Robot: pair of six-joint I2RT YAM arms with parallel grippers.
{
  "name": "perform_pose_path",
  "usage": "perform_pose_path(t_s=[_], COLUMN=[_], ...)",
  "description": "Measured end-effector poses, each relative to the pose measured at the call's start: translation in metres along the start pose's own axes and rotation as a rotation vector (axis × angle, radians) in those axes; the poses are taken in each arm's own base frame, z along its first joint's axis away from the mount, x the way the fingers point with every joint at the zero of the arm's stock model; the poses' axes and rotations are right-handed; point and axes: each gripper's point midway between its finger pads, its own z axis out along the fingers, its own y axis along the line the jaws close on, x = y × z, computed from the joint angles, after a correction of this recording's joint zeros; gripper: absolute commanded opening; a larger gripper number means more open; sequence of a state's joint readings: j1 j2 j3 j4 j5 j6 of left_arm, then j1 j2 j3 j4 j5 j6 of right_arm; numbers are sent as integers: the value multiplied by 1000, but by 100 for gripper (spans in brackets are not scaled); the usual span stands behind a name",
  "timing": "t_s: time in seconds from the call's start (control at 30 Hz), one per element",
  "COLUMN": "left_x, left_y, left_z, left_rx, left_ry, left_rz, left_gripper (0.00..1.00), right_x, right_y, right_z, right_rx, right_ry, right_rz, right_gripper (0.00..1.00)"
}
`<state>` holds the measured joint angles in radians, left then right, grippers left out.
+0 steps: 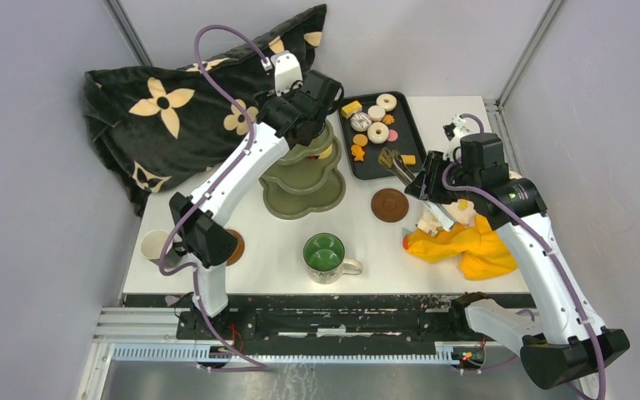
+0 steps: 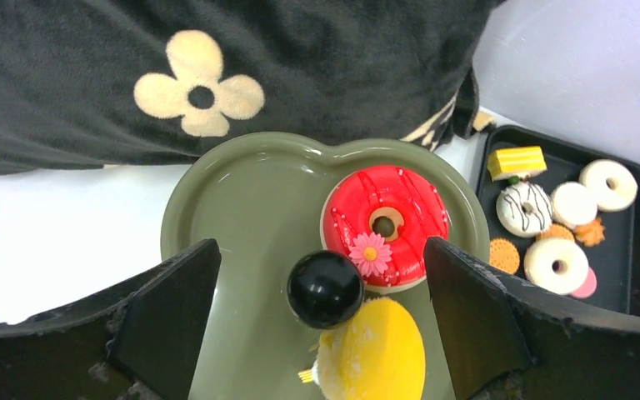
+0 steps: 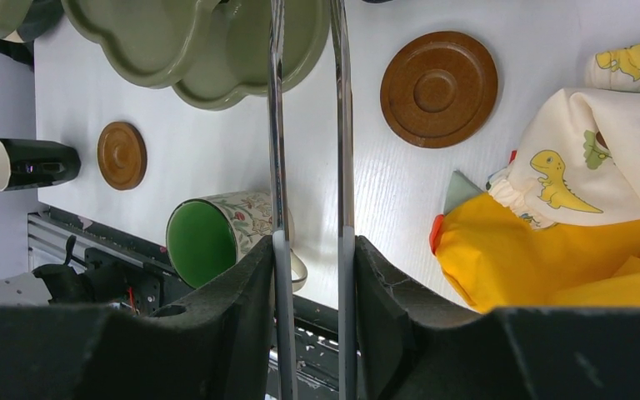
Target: Serve the afternoon tea
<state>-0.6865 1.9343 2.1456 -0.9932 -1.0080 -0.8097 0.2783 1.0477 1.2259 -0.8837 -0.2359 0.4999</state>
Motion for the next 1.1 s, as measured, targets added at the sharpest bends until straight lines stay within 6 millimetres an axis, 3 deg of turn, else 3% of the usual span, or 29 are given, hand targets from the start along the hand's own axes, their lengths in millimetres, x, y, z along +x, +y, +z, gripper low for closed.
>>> perform_pose_path(t_s=[0.23,0.47,0.67,0.77,0.93,1.1], left_x=[-19,-47,-73,-67,-36,-22], left_y=[-5,4,27,30,12,3], left_z=[-21,-50,-30,-21,-33,-37], left_rx=[172,428,613,688,846,909], left_ry=[14,16,44,83,164,201], left_rz=[153,315,307,326,381,396], left_gripper=[99,99,99,99,100,95], right_x=[0,0,0,-1,0,2], right_y=[2,3,5,6,7,7], right_z=[0,-2,-6,-9,-14,-16], right_rx=[-10,-19,-28,-33,-36,-34], right_ry=[0,-3,-16,-25,-33,-30], right_rz=[2,1,-2,-5,-7,-7], right_gripper=[41,41,41,41,41,41])
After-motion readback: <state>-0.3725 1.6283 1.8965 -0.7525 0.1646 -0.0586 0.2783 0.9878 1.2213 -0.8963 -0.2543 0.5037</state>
